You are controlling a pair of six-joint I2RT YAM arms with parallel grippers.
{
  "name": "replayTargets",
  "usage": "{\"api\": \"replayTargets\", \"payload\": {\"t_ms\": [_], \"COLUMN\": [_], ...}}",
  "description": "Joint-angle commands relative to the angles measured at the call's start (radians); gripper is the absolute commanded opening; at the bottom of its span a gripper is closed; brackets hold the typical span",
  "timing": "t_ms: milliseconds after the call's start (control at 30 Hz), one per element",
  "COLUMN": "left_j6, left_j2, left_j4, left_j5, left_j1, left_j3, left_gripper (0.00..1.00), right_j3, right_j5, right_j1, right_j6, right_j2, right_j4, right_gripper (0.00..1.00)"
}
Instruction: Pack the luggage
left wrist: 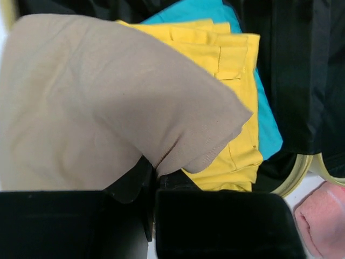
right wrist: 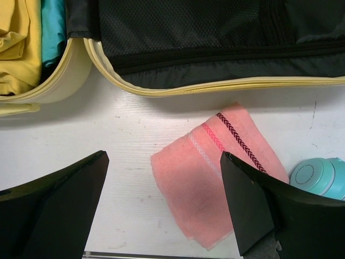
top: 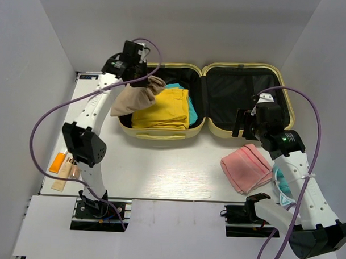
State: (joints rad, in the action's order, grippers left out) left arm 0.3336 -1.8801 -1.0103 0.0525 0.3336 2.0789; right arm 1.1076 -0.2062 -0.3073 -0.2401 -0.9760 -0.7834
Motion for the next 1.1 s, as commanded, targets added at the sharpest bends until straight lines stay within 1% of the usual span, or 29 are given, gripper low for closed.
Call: {"api": "replayTargets", "payload": {"t_ms": [0,100,233,367,433,600,700,733,767,800,833,867,900,933,1000,1033,1067], "left_j6": [0.044,0.096,0.157,0.203,0.229,0.274,0.269,0.275,0.271,0.272,0.266,0.260,0.259,0.251,0.228,0.217,0.210], "left_j2": [-0.080,-0.140,-0.177,-0.226,-0.226,-0.174,-0.172,-0.188,-0.195,-0.200,-0.214,-0.215,-0.209,-0.202,-0.143,-0.122,-0.049], "left_j4": [0.030,0.030,0.084,0.070,0.099,0.176,0.173,0.171,0.168,0.150,0.138,0.115,0.108,0.098,0.087,0.082,0.091], "left_j5": [0.015,0.032,0.055,0.113,0.122,0.115,0.116,0.118,0.106,0.092,0.081,0.060,0.049,0.047,0.053,0.056,0.075], "left_j1": [0.056,0.102,0.157,0.208,0.216,0.223,0.242,0.246,0.248,0.248,0.246,0.248,0.249,0.251,0.249,0.249,0.251], "left_j3": [0.044,0.046,-0.013,0.078,0.102,0.060,0.069,0.064,0.064,0.063,0.060,0.049,0.038,-0.006,-0.039,-0.090,-0.111], "left_gripper": [0.00,0.00,0.00,0.00,0.00,0.00,0.01,0.05,0.11,0.24,0.63,0.82,0.93,0.99,0.99,0.99,0.99], "right_j3": [-0.002,-0.003,-0.011,-0.012,-0.014,-0.011,-0.008,-0.009,-0.008,-0.006,-0.006,-0.003,-0.002,0.012,0.040,0.084,0.101], "right_j5": [-0.015,-0.027,-0.021,-0.006,-0.001,0.021,0.039,0.039,0.039,0.050,0.054,0.063,0.076,0.082,0.103,0.129,0.157], "right_j1": [0.002,0.005,0.004,0.004,0.005,0.004,0.002,0.002,0.004,0.005,0.004,0.005,0.004,0.005,0.005,0.004,0.004], "right_j6": [-0.007,-0.010,-0.010,-0.016,-0.018,-0.025,-0.024,-0.025,-0.022,-0.022,-0.018,-0.021,-0.019,-0.028,-0.044,-0.053,-0.062], "right_j2": [0.017,0.026,0.031,0.031,0.030,0.026,0.019,0.017,0.013,0.008,0.008,-0.009,-0.016,-0.026,-0.088,-0.127,-0.145], "right_j4": [0.024,0.023,0.021,0.018,0.022,0.019,0.021,0.022,0.023,0.023,0.023,0.026,0.029,0.030,0.027,0.027,0.039], "right_gripper": [0.90,0.90,0.90,0.90,0.90,0.90,0.90,0.90,0.90,0.90,0.90,0.90,0.90,0.90,0.90,0.90,0.90]}}
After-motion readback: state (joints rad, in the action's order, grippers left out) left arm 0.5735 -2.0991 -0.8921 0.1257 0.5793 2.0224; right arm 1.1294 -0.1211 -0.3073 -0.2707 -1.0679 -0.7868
